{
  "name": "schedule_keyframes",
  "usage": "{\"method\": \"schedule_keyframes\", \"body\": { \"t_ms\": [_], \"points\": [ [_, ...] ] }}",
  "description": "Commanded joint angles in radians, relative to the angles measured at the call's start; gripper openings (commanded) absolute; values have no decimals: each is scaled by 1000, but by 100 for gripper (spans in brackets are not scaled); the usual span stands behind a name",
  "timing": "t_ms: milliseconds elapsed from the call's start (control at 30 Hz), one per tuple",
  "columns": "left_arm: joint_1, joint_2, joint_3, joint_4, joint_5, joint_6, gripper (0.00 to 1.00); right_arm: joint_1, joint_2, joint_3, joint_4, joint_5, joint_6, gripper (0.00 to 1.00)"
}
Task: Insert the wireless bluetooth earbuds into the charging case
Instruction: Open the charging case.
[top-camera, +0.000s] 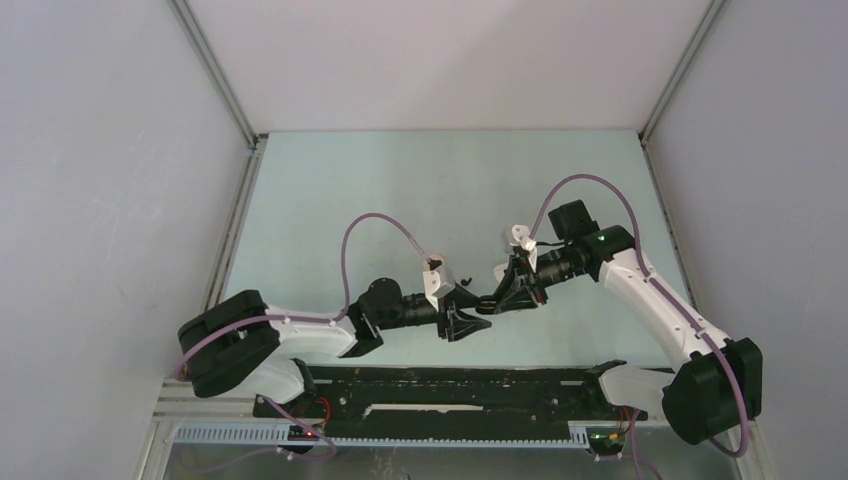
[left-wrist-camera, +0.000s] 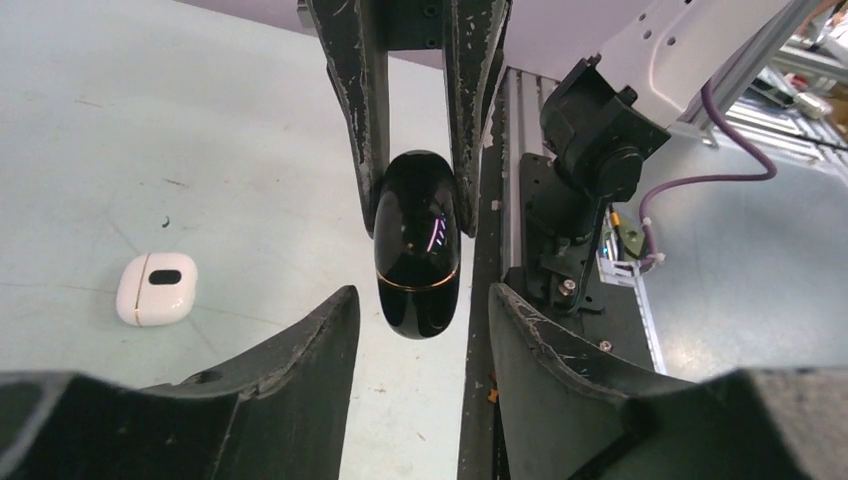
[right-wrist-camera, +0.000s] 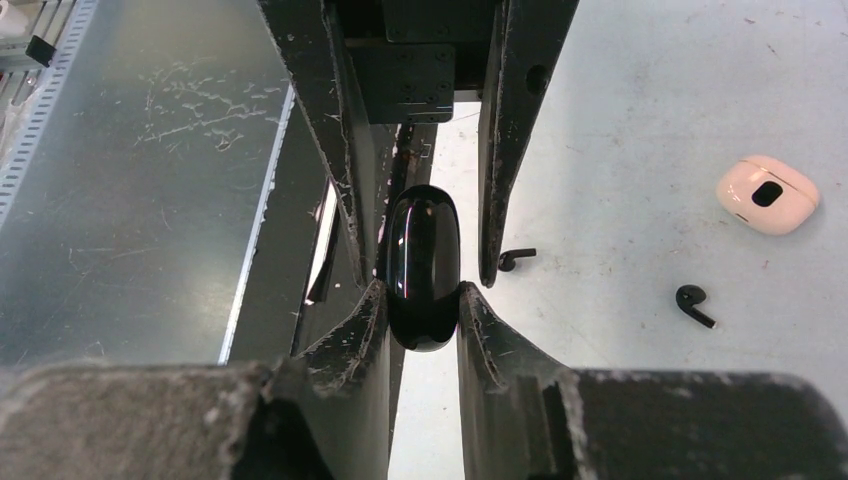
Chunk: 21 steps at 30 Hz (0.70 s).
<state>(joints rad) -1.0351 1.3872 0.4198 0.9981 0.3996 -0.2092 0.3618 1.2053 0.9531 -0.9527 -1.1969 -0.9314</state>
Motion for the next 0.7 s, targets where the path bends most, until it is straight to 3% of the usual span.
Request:
{"method": "schedule_keyframes", "body": {
  "t_ms": [0, 433, 667],
  "points": [
    [12, 38, 9, 171, 40, -81, 55, -7, -22, 38, -7, -43, 2, 6],
    [18, 62, 38, 164, 75, -101, 44, -9, -17, 38, -9, -30, 5, 10],
    [26, 73, 47, 158, 81, -103, 28, -7, -7, 37, -11, -30, 6, 12]
  ]
}}
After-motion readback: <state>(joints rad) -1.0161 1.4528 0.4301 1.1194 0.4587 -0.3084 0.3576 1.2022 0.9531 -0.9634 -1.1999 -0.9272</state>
